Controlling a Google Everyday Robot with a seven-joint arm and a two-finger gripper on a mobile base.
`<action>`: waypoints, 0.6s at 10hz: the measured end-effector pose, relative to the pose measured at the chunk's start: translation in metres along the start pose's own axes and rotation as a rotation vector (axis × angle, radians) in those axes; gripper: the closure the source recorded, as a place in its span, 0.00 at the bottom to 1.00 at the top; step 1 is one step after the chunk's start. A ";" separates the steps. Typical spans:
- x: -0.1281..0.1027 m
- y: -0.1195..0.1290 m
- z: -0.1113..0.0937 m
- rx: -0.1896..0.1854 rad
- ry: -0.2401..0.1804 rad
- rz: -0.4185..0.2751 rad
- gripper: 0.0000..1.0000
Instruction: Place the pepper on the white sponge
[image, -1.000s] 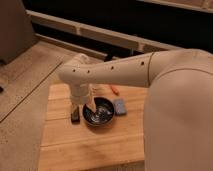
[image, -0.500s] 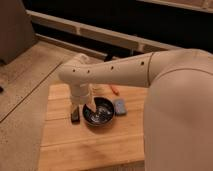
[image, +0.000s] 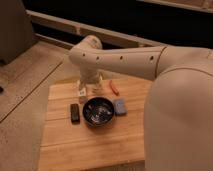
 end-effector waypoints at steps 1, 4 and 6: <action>-0.019 -0.007 -0.005 -0.013 -0.036 -0.003 0.35; -0.044 -0.036 -0.020 -0.014 -0.090 -0.002 0.35; -0.043 -0.030 -0.019 -0.020 -0.088 -0.008 0.35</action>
